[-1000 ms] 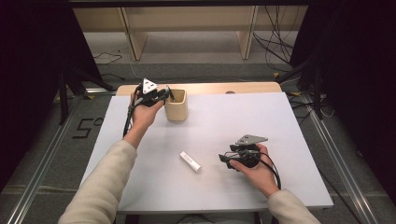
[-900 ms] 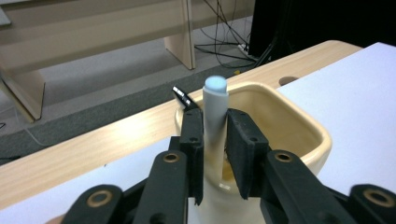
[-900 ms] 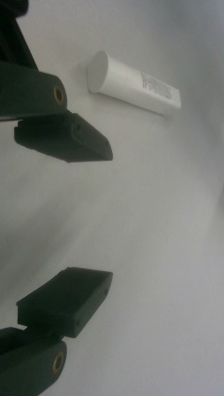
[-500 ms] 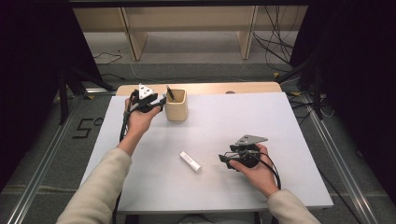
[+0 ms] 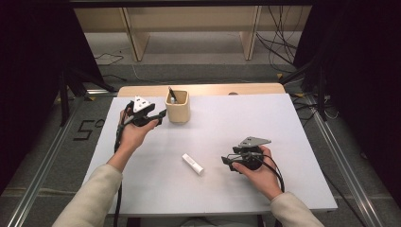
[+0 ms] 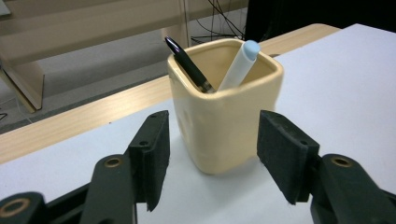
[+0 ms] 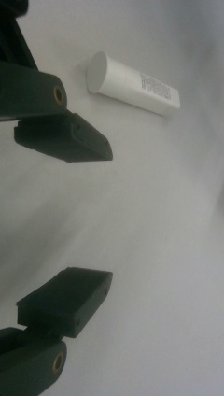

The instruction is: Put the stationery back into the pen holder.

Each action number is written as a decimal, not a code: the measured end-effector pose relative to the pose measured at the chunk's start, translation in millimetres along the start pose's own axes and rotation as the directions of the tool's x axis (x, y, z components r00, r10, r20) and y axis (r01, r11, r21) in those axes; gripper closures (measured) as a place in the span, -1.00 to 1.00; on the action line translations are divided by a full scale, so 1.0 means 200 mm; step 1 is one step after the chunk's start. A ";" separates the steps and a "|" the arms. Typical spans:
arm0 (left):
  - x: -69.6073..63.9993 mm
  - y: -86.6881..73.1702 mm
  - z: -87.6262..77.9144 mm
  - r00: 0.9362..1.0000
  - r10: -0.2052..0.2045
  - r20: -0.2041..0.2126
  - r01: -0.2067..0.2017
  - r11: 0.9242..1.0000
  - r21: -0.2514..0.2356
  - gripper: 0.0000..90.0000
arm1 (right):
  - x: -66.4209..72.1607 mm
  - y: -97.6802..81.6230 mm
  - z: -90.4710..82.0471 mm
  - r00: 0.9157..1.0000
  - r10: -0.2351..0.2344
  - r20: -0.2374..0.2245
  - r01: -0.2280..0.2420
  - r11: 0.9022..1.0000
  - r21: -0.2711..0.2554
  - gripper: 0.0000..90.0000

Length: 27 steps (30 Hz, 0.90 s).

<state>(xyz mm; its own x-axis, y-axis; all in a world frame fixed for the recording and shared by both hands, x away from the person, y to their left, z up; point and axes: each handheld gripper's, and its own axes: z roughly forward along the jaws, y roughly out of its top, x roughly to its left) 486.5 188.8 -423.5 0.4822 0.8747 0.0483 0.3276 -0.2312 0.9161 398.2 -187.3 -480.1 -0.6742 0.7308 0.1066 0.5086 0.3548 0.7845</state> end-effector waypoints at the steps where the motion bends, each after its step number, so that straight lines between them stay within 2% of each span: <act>1: 0.00 -0.01 -0.01 1.000 0.008 0.006 -0.008 1.000 0.004 -0.03 | 0.00 0.00 0.00 1.000 0.000 -0.001 0.000 1.000 0.000 -0.20; 9: -0.04 -0.10 -0.10 0.999 0.017 0.041 -0.017 1.000 0.015 -0.09 | 0.02 0.00 -0.01 1.000 -0.006 -0.004 0.006 1.000 -0.007 -0.21; 12: -0.05 -0.13 -0.13 0.998 0.037 0.057 -0.039 0.999 0.033 -0.11 | 0.03 0.00 -0.01 1.000 -0.005 -0.006 0.005 1.000 -0.016 -0.21; 19: -0.09 -0.22 -0.19 0.993 0.028 0.112 -0.034 0.998 0.052 -0.18 | 0.07 -0.01 -0.01 1.000 -0.022 -0.013 0.022 0.999 -0.029 -0.24; 27: -0.13 -0.28 -0.25 0.992 0.024 0.122 -0.032 0.997 0.065 -0.21 | 0.12 -0.02 0.01 0.998 -0.054 -0.029 0.053 0.998 -0.035 -0.30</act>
<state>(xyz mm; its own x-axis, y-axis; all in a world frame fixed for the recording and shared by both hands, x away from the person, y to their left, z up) 415.1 201.0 -456.7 0.5852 0.8106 0.0210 0.3642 -0.2859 0.8863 382.1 -169.4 -482.1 -0.7160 0.6934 0.0813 0.4526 0.3723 0.8103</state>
